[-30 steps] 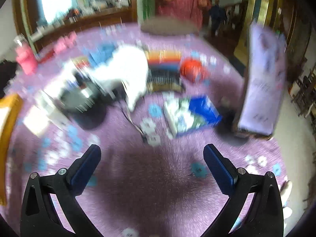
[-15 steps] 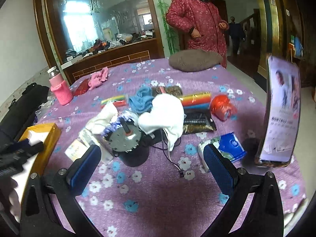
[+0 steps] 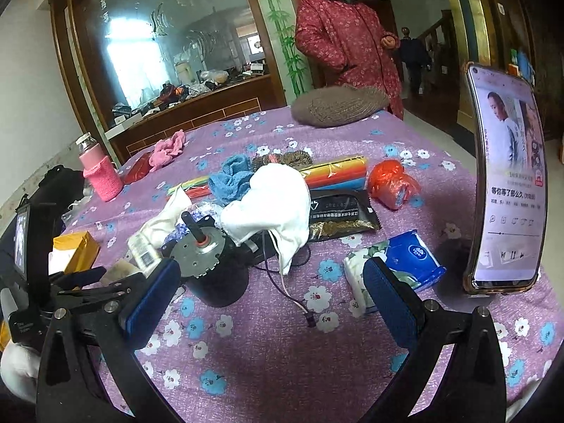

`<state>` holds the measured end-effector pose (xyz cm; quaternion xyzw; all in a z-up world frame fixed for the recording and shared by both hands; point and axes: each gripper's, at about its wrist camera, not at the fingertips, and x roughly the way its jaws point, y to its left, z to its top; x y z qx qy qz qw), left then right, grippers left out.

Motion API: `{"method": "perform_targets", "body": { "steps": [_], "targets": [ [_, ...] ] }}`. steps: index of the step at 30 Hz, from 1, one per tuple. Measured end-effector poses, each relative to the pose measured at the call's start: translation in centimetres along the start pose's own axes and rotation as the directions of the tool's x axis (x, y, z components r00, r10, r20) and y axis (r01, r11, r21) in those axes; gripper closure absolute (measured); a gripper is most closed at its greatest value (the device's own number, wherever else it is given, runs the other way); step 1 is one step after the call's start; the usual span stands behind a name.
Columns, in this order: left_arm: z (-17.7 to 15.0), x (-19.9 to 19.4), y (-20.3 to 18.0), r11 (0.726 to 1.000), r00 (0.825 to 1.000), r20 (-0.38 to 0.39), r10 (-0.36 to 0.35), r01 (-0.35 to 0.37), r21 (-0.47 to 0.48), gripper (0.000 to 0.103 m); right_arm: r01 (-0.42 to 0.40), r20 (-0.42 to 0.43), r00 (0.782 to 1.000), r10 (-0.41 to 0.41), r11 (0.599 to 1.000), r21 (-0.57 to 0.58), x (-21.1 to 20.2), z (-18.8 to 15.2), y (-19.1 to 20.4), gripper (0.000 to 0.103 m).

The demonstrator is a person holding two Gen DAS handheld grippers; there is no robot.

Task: Organize soft objects
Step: 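Close the left gripper on the cream 'Face' tissue pack and lift it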

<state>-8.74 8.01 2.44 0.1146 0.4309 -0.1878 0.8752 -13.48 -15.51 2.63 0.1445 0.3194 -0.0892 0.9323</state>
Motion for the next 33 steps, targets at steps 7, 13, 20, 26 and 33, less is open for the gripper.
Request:
{"method": "perform_targets", "body": {
  "steps": [7,13,20,26,33],
  "targets": [
    [0.4,-2.5,1.6,0.996,0.996,0.013,-0.091,0.091,-0.01,0.087,0.008,0.002,1.0,-0.008,1.0,0.012,-0.1,-0.1,-0.3,0.0],
    [-0.4,-3.7,4.0,0.986,0.987,0.038,-0.157,0.159,-0.053,0.061,0.027,0.001,1.0,-0.027,1.0,0.014,-0.1,-0.2,-0.3,0.0],
    [-1.1,-3.1,4.4,0.983,0.994,0.012,-0.11,0.11,-0.147,0.039,0.037,0.004,0.999,-0.037,0.999,-0.003,-0.1,-0.4,0.2,0.0],
    [-0.6,-1.5,1.0,0.993,0.995,-0.009,-0.095,0.094,-0.064,0.03,0.019,-0.001,1.0,-0.019,1.0,-0.003,-0.1,-0.4,0.2,0.0],
    [-0.7,0.6,-0.7,0.997,0.997,-0.018,-0.081,0.08,-0.015,0.043,-0.27,-0.011,0.962,0.272,0.958,0.092,-1.5,0.4,-0.5,0.0]
  ]
}}
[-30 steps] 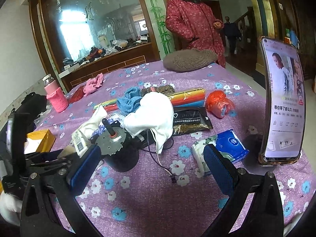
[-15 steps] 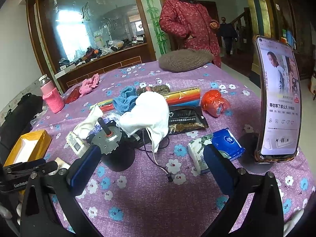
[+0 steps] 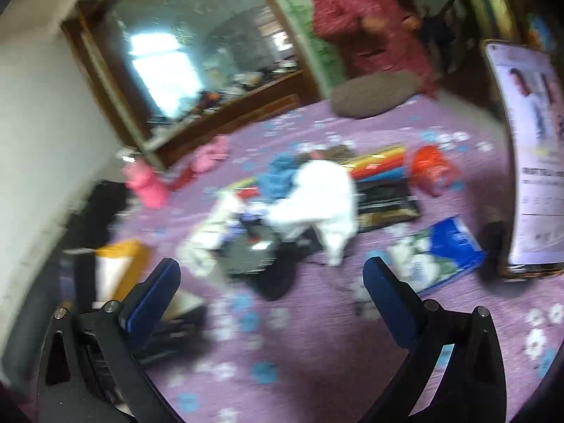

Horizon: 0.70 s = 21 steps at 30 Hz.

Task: Organize soft objects

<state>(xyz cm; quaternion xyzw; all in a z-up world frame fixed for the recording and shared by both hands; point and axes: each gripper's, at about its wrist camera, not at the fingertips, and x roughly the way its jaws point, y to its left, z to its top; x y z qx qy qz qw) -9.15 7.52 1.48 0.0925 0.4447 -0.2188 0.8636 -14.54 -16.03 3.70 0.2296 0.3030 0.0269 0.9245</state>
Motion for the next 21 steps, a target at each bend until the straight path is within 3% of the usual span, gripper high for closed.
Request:
{"method": "perform_targets", "body": {
  "steps": [3,5,7,9,10,11,14,21],
  "targets": [
    [0.1,-0.1,0.7,0.999,0.999,0.007,-0.04,0.04,-0.02,0.044,-0.094,0.005,0.996,0.094,0.996,0.011,-0.9,0.4,0.2,0.0],
    [0.1,-0.5,1.2,0.998,0.999,0.018,-0.051,0.051,-0.035,0.044,-0.23,-0.025,0.972,0.235,0.964,0.131,-0.6,0.7,-0.9,0.0],
    [0.1,-1.4,1.7,0.994,0.995,0.041,-0.09,0.093,-0.064,0.044,-0.402,0.0,0.907,0.421,0.868,0.291,-0.5,1.1,-2.4,0.0],
    [0.2,-2.6,2.0,0.992,0.992,0.072,-0.102,0.107,-0.073,0.043,-0.506,0.053,0.85,0.525,0.784,0.359,-1.0,1.5,-2.9,0.0],
    [0.0,-3.3,2.2,0.991,0.99,0.086,-0.11,0.116,-0.073,0.043,-0.543,0.069,0.825,0.56,0.754,0.369,-1.4,1.8,-2.8,0.0],
    [-0.2,-3.9,2.3,0.99,0.988,0.098,-0.117,0.124,-0.071,0.043,-0.553,0.072,0.82,0.568,0.753,0.357,-1.7,1.9,-2.5,0.0],
    [-0.7,-5.5,2.4,0.987,0.982,0.131,-0.137,0.146,-0.062,0.043,-0.433,0.024,0.897,0.441,0.869,0.24,-2.2,1.7,-0.5,0.0],
    [-2.1,-8.9,2.6,0.976,0.966,0.192,-0.176,0.196,-0.093,0.043,-0.283,-0.101,0.95,0.296,0.95,0.131,-0.9,0.0,2.0,0.0]
  ]
}}
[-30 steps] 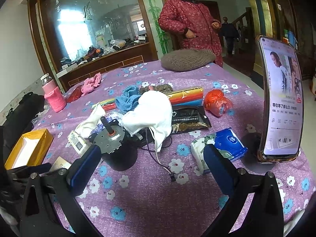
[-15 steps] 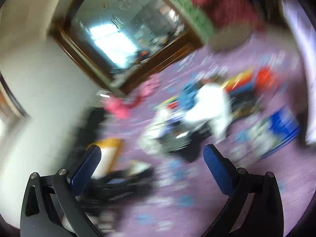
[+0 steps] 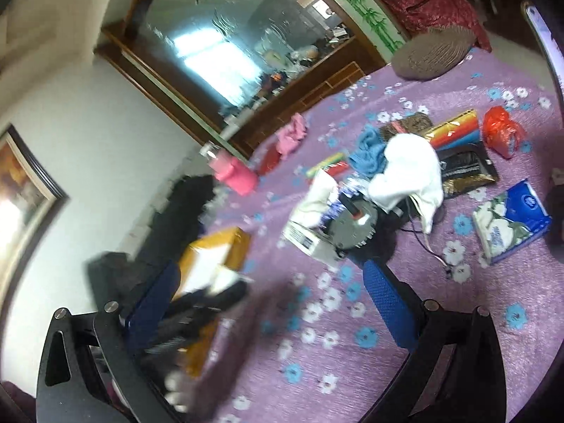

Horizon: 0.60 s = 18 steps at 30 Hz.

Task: Organize soft objects

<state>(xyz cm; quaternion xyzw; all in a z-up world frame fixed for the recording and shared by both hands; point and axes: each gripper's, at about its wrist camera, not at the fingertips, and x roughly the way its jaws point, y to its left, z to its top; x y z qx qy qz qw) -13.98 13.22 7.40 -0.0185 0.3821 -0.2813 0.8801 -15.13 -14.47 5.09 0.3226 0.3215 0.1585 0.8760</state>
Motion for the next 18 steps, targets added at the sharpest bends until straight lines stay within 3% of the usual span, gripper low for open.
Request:
{"method": "perform_targets", "body": {
  "steps": [18],
  "targets": [
    [-1.5,-3.5,0.2,0.989,0.998,0.045,0.037,-0.031,-0.144,0.043,0.212,-0.023,0.976,-0.216,0.971,-0.113,0.8,0.8,0.9,0.0]
  ]
}}
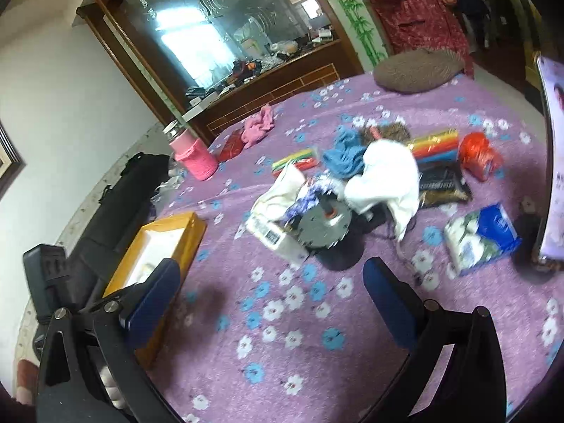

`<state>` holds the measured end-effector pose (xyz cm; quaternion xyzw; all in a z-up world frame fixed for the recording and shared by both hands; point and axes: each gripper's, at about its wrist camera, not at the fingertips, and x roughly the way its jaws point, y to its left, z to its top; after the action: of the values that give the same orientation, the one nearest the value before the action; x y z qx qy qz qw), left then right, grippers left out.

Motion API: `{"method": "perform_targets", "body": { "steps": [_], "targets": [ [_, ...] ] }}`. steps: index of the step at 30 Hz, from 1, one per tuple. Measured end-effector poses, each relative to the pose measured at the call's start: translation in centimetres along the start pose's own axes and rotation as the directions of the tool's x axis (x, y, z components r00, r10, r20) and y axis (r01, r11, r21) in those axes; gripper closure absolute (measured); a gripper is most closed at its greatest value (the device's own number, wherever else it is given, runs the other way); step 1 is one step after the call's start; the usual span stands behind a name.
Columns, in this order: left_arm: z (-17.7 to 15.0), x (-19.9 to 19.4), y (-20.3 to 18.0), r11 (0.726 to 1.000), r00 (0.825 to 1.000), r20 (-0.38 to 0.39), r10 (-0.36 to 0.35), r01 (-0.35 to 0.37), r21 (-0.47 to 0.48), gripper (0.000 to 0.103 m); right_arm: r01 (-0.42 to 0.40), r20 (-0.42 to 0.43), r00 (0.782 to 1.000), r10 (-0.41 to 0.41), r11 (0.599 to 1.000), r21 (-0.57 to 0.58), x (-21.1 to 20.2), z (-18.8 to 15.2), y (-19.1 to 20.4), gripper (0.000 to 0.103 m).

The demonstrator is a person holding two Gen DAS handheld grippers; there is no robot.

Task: Organize soft objects

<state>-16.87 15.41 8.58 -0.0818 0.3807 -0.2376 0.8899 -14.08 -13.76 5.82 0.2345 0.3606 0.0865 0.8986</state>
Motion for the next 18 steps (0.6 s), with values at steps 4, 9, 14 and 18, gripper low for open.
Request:
{"method": "perform_targets", "body": {
  "steps": [4,9,14,18],
  "targets": [
    [0.1,-1.1,1.2,1.0,1.0,0.018,0.005,-0.005,-0.019,0.043,0.084,-0.006,0.996,-0.084,0.996,-0.034,0.7,1.3,0.0,0.0],
    [-0.1,-1.4,2.0,1.0,1.0,0.025,0.006,-0.006,-0.031,0.043,0.126,-0.054,0.99,-0.13,0.989,-0.079,2.8,1.2,0.8,0.001],
    [-0.3,-0.9,2.4,0.999,1.0,0.012,0.003,-0.003,-0.048,0.043,0.103,-0.103,0.985,-0.139,0.949,-0.298,5.5,0.5,5.8,0.006],
    [-0.1,-1.1,2.8,0.999,1.0,0.026,0.002,-0.001,-0.054,0.043,0.13,-0.119,0.969,-0.217,0.856,-0.501,8.7,0.7,9.6,0.013]
  ]
}}
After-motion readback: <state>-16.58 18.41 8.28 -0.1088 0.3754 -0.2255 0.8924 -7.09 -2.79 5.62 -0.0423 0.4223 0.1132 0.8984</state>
